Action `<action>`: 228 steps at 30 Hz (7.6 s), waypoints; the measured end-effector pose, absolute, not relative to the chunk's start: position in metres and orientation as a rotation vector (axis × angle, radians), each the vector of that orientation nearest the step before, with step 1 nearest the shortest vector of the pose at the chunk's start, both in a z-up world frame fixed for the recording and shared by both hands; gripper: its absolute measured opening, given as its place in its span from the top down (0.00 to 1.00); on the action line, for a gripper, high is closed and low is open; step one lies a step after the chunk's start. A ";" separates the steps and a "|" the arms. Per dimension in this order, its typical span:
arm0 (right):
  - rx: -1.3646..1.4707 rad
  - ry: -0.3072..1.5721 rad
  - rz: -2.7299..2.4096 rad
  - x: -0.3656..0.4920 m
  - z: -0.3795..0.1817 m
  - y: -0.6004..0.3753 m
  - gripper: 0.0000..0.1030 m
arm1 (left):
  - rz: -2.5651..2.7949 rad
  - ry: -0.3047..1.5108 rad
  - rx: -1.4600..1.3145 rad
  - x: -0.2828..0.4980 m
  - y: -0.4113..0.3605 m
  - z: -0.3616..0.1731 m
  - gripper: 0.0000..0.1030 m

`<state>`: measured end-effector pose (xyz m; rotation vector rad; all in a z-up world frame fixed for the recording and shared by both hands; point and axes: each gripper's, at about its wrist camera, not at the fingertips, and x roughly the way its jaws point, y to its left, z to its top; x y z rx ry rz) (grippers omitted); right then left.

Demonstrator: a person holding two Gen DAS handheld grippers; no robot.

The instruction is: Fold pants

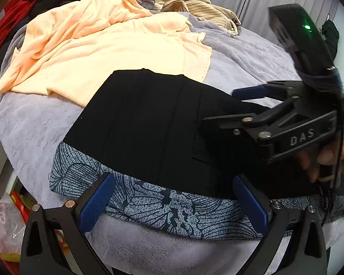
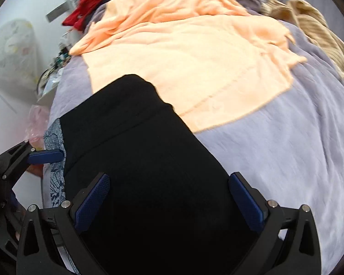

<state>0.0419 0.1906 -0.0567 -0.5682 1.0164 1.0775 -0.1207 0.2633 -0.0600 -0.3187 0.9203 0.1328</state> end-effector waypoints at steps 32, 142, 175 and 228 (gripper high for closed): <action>-0.814 0.831 1.462 -0.006 0.016 0.191 0.80 | -0.137 0.776 -0.418 -0.149 0.387 -0.021 0.00; 0.389 0.944 0.616 -0.055 -0.024 -0.266 0.75 | -0.250 1.145 -0.033 -0.005 -0.013 -0.005 0.18; -0.009 0.940 0.285 0.015 -0.006 -0.209 0.06 | -0.147 1.132 -0.291 0.054 0.028 -0.043 0.00; -0.036 0.884 0.305 -0.010 0.027 -0.175 0.00 | -0.149 1.084 -0.155 0.004 0.000 -0.018 0.00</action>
